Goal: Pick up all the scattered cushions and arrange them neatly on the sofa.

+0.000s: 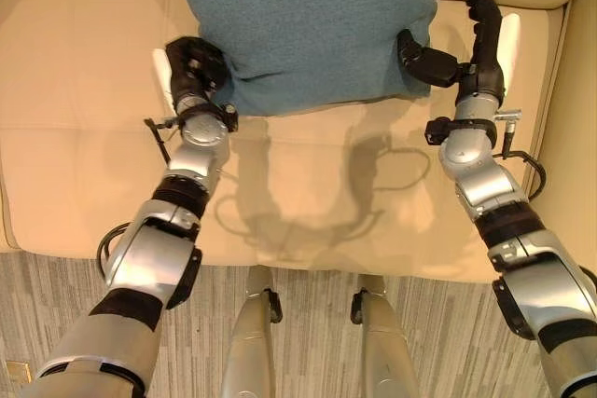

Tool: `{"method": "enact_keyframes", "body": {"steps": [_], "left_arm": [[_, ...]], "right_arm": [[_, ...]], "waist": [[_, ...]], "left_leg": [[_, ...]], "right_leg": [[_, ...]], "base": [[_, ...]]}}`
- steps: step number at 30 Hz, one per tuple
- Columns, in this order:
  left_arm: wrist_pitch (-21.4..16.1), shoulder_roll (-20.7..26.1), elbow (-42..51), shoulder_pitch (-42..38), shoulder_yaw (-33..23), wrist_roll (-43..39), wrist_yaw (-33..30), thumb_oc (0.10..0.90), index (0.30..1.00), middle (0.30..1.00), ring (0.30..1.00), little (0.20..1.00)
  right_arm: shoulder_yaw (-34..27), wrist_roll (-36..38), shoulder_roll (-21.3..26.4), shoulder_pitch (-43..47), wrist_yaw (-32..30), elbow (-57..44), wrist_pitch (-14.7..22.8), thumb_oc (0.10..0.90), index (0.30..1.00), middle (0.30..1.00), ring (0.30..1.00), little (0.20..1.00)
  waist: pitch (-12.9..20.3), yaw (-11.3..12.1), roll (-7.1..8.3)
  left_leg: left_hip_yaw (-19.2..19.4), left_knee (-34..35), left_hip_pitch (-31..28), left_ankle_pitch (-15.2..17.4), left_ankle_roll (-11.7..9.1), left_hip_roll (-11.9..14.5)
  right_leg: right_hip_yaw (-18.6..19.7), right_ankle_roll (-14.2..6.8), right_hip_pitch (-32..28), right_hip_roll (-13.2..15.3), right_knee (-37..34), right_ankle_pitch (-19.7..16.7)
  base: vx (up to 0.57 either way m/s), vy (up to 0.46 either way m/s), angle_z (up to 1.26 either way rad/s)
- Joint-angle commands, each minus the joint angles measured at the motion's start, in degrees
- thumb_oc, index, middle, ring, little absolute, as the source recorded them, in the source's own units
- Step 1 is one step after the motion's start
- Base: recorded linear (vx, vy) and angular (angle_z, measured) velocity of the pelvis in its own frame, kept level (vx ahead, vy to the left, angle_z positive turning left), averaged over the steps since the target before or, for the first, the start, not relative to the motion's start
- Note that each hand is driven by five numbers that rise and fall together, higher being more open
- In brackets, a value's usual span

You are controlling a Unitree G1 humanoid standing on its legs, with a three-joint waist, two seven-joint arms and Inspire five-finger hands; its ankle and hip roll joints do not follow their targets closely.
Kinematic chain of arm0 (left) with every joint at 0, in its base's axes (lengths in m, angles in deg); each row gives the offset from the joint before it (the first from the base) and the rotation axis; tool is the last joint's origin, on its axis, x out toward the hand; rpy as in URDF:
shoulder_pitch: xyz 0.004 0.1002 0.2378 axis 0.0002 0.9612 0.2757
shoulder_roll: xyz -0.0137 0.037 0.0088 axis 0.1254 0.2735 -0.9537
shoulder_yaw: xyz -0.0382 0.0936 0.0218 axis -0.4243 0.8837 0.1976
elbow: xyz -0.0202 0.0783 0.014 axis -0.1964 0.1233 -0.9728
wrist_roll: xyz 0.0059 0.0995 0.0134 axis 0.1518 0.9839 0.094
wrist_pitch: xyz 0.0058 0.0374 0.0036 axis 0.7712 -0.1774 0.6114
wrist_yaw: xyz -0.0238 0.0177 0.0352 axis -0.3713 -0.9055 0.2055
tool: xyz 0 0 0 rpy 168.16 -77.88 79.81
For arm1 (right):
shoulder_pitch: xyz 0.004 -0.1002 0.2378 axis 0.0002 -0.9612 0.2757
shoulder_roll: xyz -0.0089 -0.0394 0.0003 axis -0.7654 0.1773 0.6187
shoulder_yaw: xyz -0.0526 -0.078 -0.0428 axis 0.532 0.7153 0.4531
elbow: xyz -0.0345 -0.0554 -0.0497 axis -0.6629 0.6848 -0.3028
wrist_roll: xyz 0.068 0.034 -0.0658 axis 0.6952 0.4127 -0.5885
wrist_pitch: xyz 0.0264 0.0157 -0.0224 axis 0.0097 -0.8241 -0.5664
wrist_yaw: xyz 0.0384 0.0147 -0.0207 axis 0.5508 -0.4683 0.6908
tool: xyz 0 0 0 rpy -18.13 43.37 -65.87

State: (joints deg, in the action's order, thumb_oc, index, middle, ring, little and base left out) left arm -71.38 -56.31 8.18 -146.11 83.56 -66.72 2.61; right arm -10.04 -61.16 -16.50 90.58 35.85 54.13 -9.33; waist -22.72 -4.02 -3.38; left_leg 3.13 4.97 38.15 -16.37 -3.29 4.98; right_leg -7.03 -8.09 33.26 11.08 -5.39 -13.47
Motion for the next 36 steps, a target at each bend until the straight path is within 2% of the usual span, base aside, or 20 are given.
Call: {"method": "enact_keyframes", "body": {"steps": [1,3,6,10,18,23,26,29,30,31,32,34,35,36], "left_arm": [[-6.80,3.36,8.44,-1.14,-1.14,4.36,-3.04,0.800,0.900,0.900,0.900,0.900],[-5.55,2.78,13.45,2.31,-2.67,8.31,-3.11,0.800,0.900,0.900,0.900,0.900],[-2.63,2.86,14.44,4.07,-4.21,14.38,-5.20,0.800,0.900,0.900,0.900,0.900],[-0.92,3.80,14.77,3.93,-7.40,15.73,-8.80,0.800,0.900,0.900,0.900,0.900],[0.30,4.39,18.39,8.29,-10.86,18.99,-11.27,0.800,0.900,0.900,0.900,0.900],[-0.59,1.62,23.62,18.58,-13.64,20.11,-9.90,0.800,0.900,0.900,0.900,0.900],[-3.52,-2.83,31.84,37.42,-16.72,18.40,-3.96,0.800,0.900,0.900,0.900,0.900],[-5.62,-5.91,32.09,50.83,-16.17,13.61,2.51,0.800,0.900,0.900,0.900,0.900],[-6.17,-6.62,30.99,54.26,-15.15,12.08,5.46,0.800,0.900,0.900,0.900,0.900],[-6.22,-6.60,31.00,54.34,-15.10,12.04,5.51,0.800,0.900,0.900,0.900,0.900],[-6.09,-7.06,28.29,59.49,-14.10,12.56,8.21,0.800,0.900,0.900,0.900,0.900],[-4.95,-8.46,21.85,62.28,-12.87,13.73,9.33,0.800,0.900,0.900,0.900,0.900],[-4.05,-9.72,15.49,64.29,-11.82,15.89,9.90,0.800,0.900,0.900,0.900,0.900],[-3.36,-10.89,10.30,64.84,-11.70,17.05,9.75,0.800,0.900,0.900,0.900,0.900]], "right_arm": [[-5.87,-1.65,1.82,-8.13,0.77,-1.58,2.59,0.800,0.900,0.900,0.900,0.900],[-9.38,-1.22,0.26,-13.59,1.56,-1.66,2.61,0.800,0.900,0.900,0.900,0.900],[-13.10,0.28,-2.47,-19.19,2.15,-1.34,3.46,0.800,0.900,0.900,0.900,0.900],[-16.88,3.50,-6.02,-24.69,2.74,-6.20,5.51,0.800,0.900,0.900,0.900,0.900],[-19.05,6.24,-9.15,-26.90,2.59,-12.54,9.05,0.800,0.900,0.900,0.900,0.900],[-19.43,4.90,-9.68,-30.37,4.16,-16.17,9.41,0.800,0.900,0.900,0.900,0.900],[-22.97,2.26,-10.38,-37.86,4.45,-18.86,7.95,0.800,0.900,0.900,0.900,0.900],[-26.04,1.24,-11.14,-44.66,5.35,-18.71,6.19,0.800,0.900,0.900,0.900,0.900],[-27.19,1.17,-11.75,-46.90,5.58,-18.02,5.72,0.800,0.900,0.900,0.900,0.900],[-27.23,1.16,-11.78,-47.03,5.59,-18.10,5.70,0.800,0.900,0.900,0.900,0.900],[-28.82,0.90,-13.08,-50.45,6.10,-17.35,5.40,0.800,0.900,0.900,0.900,0.900],[-29.67,1.75,-14.69,-52.14,6.20,-16.20,5.47,0.800,0.900,0.900,0.900,0.900],[-30.05,2.49,-16.14,-53.18,6.30,-15.91,5.75,0.800,0.900,0.900,0.900,0.900],[-30.17,3.04,-17.35,-53.60,6.23,-15.38,5.88,0.800,0.900,0.900,0.900,0.900]], "waist": [[8.16,1.06,-0.42],[8.28,0.99,-0.22],[8.42,0.54,0.27],[8.61,-0.32,0.83],[9.80,-0.41,1.41],[11.23,0.09,2.02],[12.75,1.07,2.62],[13.40,1.56,2.70],[13.54,1.58,2.78],[13.56,1.60,2.81],[13.20,1.50,3.20],[12.37,1.44,3.29],[12.52,1.53,3.31],[12.95,1.34,3.53]], "left_leg": [[-1.80,0.03,-4.56,6.16,-4.20,0.39],[-1.84,0.03,-5.49,6.89,-4.14,0.29],[-1.98,0.03,-6.31,6.87,-4.00,0.35],[-1.95,0.03,-6.90,7.26,-3.83,0.42],[-1.57,0.03,-7.77,7.68,-3.64,0.45],[-1.51,0.03,-9.81,8.14,-3.50,0.69],[-1.58,0.03,-14.93,9.80,-2.69,0.76],[-1.82,-0.14,-19.95,12.00,-1.24,0.34],[-1.82,-0.81,-21.48,12.83,-0.74,0.19],[-1.82,-0.72,-21.47,12.60,-0.69,0.13],[-2.22,-6.50,-21.92,15.95,0.15,-0.58],[-1.71,-10.64,-22.56,18.63,1.07,-1.17],[-0.55,-10.71,-23.46,19.77,1.60,-1.26],[0.57,-10.13,-24.02,19.89,1.75,-1.52]], "right_leg": [[-0.62,-2.35,-4.91,2.79,2.43,6.65],[-0.58,-2.25,-5.80,2.90,2.93,7.49],[-0.69,-2.10,-6.42,2.99,3.48,7.65],[-0.68,-2.27,-7.16,2.99,2.99,7.33],[-0.70,-2.42,-8.36,2.98,1.31,6.69],[-1.34,-2.31,-10.74,2.78,1.05,7.04],[-1.69,-2.17,-15.33,2.60,2.44,8.84],[-1.47,-2.30,-19.59,3.21,4.63,10.97],[-1.57,-2.44,-21.14,3.53,5.15,11.62],[-1.56,-2.45,-21.13,3.57,5.05,11.42],[-1.89,-2.48,-23.54,4.72,6.61,12.59],[-1.73,-2.77,-25.03,5.56,7.53,11.71],[-1.80,-3.17,-25.18,5.74,6.38,10.10],[-1.57,-3.90,-24.43,6.19,5.48,6.19]], "base": [[0.01,0.001,0.15],[0.02,-0.003,0.19],[0.00,-0.003,0.11],[-0.01,-0.001,-0.02],[0.00,0.001,-0.01],[0.03,-0.012,-0.04],[0.14,0.042,-0.04],[0.11,0.095,-0.01],[0.05,0.077,0.00],[0.01,0.120,0.02],[-0.03,0.134,0.26],[-0.09,0.181,0.21],[-0.16,0.172,-0.06],[-0.13,0.127,-0.10]]}}
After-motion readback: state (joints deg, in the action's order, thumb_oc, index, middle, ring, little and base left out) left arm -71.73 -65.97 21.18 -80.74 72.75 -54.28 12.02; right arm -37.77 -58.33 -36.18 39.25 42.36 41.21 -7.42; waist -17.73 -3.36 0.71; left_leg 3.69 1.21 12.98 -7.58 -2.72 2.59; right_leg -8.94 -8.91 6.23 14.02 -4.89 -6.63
